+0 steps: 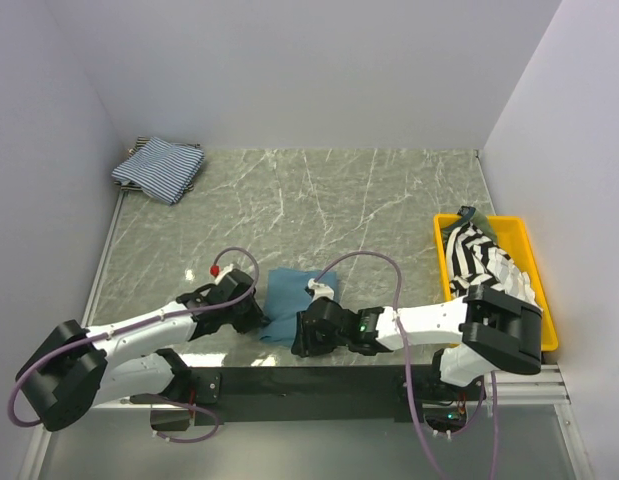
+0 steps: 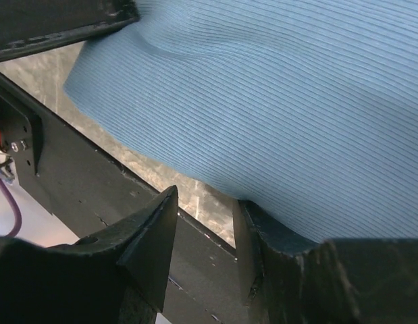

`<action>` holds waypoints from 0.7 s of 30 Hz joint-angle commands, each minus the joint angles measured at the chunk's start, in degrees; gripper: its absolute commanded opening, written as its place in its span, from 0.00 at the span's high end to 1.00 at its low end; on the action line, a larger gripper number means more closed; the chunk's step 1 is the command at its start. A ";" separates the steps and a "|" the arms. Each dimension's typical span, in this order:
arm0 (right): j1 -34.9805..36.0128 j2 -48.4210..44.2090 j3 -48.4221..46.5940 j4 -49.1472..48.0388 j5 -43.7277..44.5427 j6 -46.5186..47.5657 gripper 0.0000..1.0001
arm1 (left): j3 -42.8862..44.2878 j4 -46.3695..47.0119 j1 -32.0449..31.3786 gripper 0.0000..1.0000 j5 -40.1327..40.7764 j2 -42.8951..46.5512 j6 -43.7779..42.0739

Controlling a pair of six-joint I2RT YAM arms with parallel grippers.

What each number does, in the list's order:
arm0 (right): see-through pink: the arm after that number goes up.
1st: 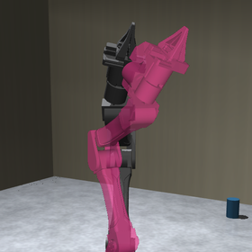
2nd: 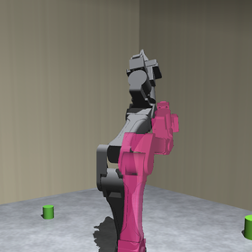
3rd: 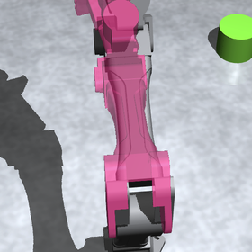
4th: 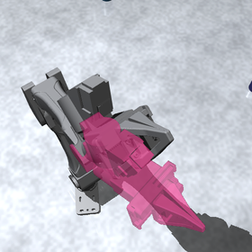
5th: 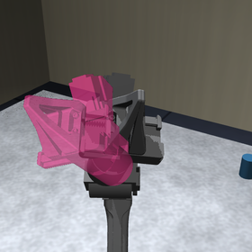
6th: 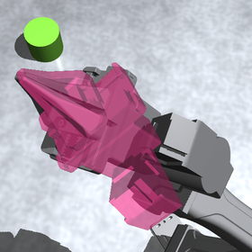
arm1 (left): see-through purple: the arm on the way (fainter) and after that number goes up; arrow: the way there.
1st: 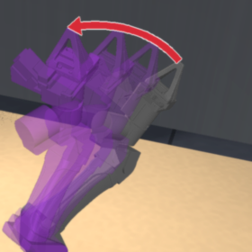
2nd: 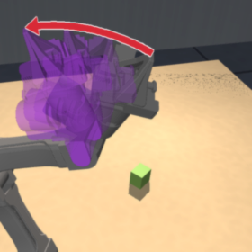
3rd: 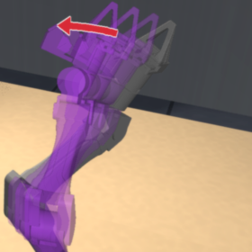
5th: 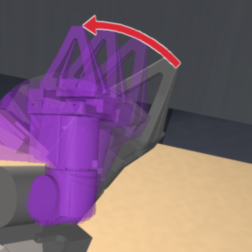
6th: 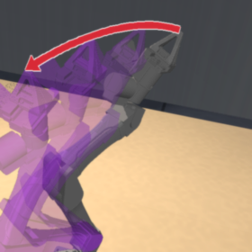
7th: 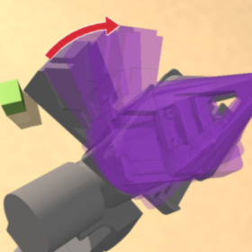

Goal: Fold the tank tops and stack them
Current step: Fold the tank top

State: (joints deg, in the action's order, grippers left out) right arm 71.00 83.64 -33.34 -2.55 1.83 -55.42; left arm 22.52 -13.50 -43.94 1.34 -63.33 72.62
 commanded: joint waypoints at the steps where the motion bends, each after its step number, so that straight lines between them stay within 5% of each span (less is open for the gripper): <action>1: 0.19 -1.28 1.26 4.48 3.01 0.48 0.54 | 4.53 -5.46 -0.27 0.91 2.25 1.80 -2.30; 9: -7.35 -7.16 6.71 4.13 2.04 0.31 0.62 | 10.79 -9.53 2.80 0.68 2.44 4.80 -9.33; 16: -13.07 -7.61 5.75 4.48 3.27 2.07 0.70 | 7.80 -2.68 7.02 0.40 -5.03 3.91 -11.18; 21: -18.00 -7.78 7.68 2.99 1.87 3.47 0.73 | 3.94 3.80 10.19 0.30 -10.74 5.58 -10.66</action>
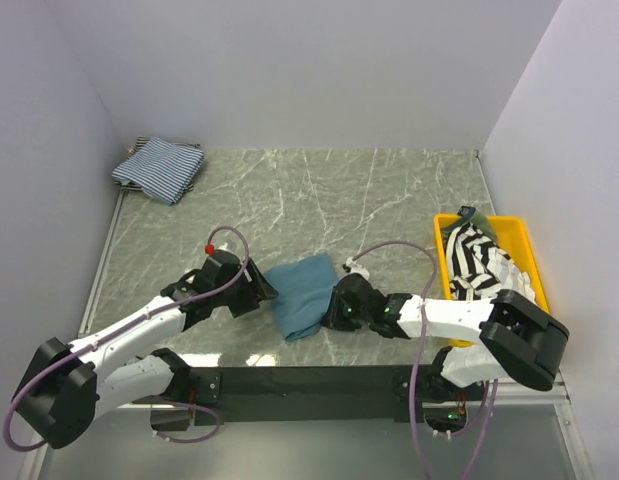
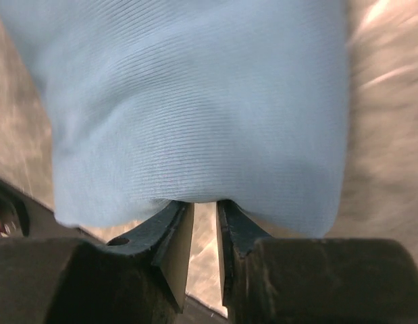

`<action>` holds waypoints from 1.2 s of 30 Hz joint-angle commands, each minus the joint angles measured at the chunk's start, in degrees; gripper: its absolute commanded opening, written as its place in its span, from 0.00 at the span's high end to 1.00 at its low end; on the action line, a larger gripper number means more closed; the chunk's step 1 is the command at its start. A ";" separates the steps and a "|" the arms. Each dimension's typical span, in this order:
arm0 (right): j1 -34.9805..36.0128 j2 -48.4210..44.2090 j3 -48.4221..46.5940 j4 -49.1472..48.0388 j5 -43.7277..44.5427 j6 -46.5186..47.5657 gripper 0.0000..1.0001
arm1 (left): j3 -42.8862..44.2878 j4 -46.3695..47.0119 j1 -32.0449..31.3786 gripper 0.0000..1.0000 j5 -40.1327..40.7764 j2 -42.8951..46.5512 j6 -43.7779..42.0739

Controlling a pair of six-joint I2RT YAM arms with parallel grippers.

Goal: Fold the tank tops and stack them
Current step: Fold the tank top, then neatly place the folded tank top to the corner

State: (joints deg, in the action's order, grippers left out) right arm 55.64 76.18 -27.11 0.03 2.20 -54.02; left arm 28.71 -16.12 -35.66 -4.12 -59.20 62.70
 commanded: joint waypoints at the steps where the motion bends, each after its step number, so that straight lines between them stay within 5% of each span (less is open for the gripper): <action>1: -2.81 -1.29 1.45 0.58 1.23 2.16 0.73 | -3.73 7.50 3.56 0.30 -7.81 1.46 -0.56; 10: 9.21 -8.78 -5.65 13.21 7.37 4.71 0.66 | -4.89 13.21 6.92 0.29 -8.45 -3.80 -1.35; 22: 18.09 11.59 -28.15 16.67 19.77 21.66 0.50 | -2.08 17.26 7.71 0.29 -5.99 -14.80 -2.67; 36: 22.67 23.40 -31.95 20.71 23.56 20.36 0.44 | 0.82 17.61 7.97 0.37 -2.47 -23.32 -1.44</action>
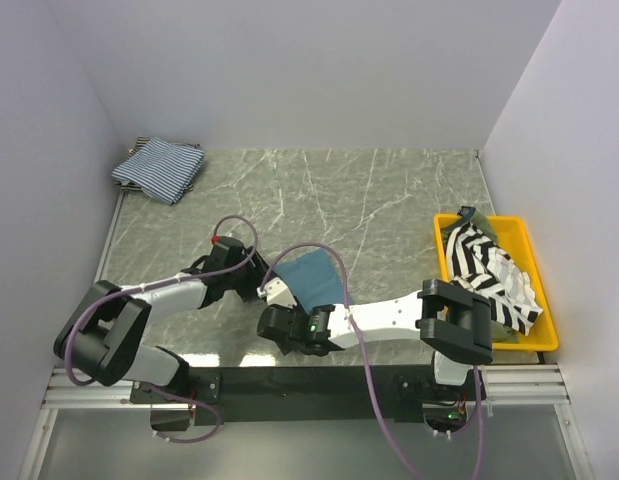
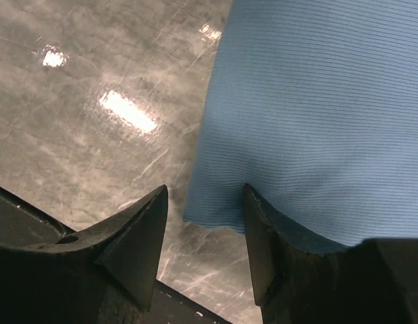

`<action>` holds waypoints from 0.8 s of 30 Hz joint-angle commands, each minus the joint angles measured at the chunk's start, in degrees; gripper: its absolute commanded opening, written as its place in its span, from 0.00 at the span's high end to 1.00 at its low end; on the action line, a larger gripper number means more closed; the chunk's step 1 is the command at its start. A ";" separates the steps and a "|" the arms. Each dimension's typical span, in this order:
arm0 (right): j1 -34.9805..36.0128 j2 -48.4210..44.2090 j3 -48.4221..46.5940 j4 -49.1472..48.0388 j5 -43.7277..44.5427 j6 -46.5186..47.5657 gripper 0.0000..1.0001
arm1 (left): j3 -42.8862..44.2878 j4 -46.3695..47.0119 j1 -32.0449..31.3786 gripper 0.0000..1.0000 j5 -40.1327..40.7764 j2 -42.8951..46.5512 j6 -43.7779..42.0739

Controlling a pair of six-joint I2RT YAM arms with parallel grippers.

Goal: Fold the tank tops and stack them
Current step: Neatly place the folded tank top to the corner

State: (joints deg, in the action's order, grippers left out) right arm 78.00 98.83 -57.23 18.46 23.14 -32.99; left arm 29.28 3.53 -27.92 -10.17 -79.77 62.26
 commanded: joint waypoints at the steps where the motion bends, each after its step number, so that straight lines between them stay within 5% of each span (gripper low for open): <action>1: 0.49 1.10 -1.92 2.89 3.23 -0.84 0.44 | 0.60 -2.12 0.24 0.38 3.76 -3.55 -1.00; 11: 0.40 -2.59 -7.89 6.24 10.79 0.56 0.34 | 3.77 -3.35 0.94 0.42 4.29 -3.46 -3.28; 24: -2.32 5.23 -11.06 3.61 10.44 6.71 0.28 | 6.67 -2.92 2.26 0.72 1.65 -7.86 -5.31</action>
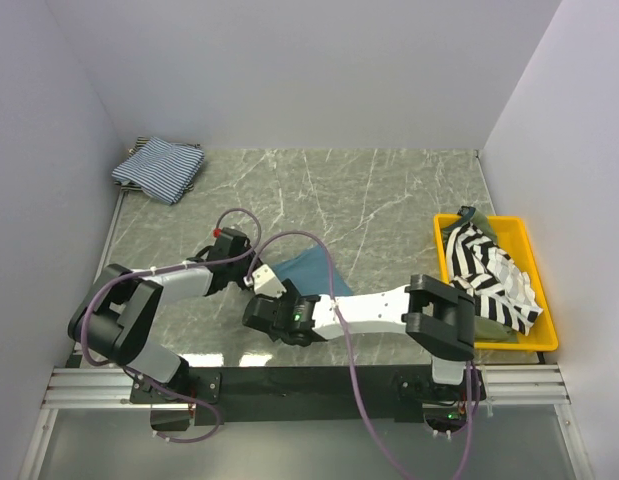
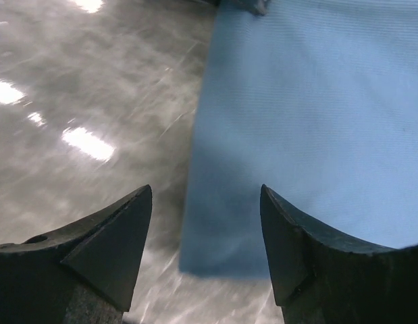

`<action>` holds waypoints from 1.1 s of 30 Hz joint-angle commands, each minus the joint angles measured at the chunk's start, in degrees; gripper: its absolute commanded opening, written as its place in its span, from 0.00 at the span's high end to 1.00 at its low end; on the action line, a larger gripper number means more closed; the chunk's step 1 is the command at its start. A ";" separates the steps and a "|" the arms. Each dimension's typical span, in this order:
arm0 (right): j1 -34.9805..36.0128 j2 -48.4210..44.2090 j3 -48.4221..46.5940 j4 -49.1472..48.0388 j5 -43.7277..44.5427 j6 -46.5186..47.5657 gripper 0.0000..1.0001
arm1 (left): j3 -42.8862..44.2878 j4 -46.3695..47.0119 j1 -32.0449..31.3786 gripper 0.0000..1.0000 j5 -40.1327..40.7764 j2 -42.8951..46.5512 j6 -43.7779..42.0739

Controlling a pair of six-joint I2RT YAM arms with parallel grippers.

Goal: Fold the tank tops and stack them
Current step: Neatly place the folded tank top to the corner

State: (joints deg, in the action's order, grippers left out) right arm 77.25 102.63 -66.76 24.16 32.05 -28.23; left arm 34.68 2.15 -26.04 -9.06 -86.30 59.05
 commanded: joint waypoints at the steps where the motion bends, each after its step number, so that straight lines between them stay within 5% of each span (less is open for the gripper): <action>1: -2.28 1.52 -1.35 -4.02 1.43 2.30 0.28 | 1.27 -1.45 0.38 0.73 0.45 -1.32 -2.09; 11: -5.00 6.88 -3.73 -5.97 3.90 3.97 0.29 | 3.82 -1.98 0.82 0.82 -0.70 -2.11 -3.50; 15: -5.79 7.94 -2.85 -7.11 0.39 2.92 0.36 | 5.13 -1.98 1.34 0.83 -1.57 -2.99 -3.94; 23: -11.59 5.22 2.86 -13.43 -9.45 -0.24 0.88 | 8.47 -3.46 2.22 0.80 -4.21 -4.58 -5.08; 26: -15.11 2.76 6.98 -19.05 -17.00 -1.21 0.96 | 9.88 -3.91 2.75 0.64 -4.83 -4.14 -6.05; 27: -15.98 1.45 8.13 -20.72 -18.94 -1.48 0.98 | 10.15 -4.52 3.01 0.51 -5.00 -3.35 -6.22; 33: -19.15 -1.55 13.06 -28.02 -25.81 -2.36 1.00 | 11.20 -9.00 3.45 0.33 -3.95 1.56 -7.63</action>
State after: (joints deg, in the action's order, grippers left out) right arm 58.78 102.63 -55.70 -0.34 10.98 -29.58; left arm 43.77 -4.19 -22.83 -12.67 -89.21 53.15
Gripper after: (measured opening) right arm 0.107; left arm 0.650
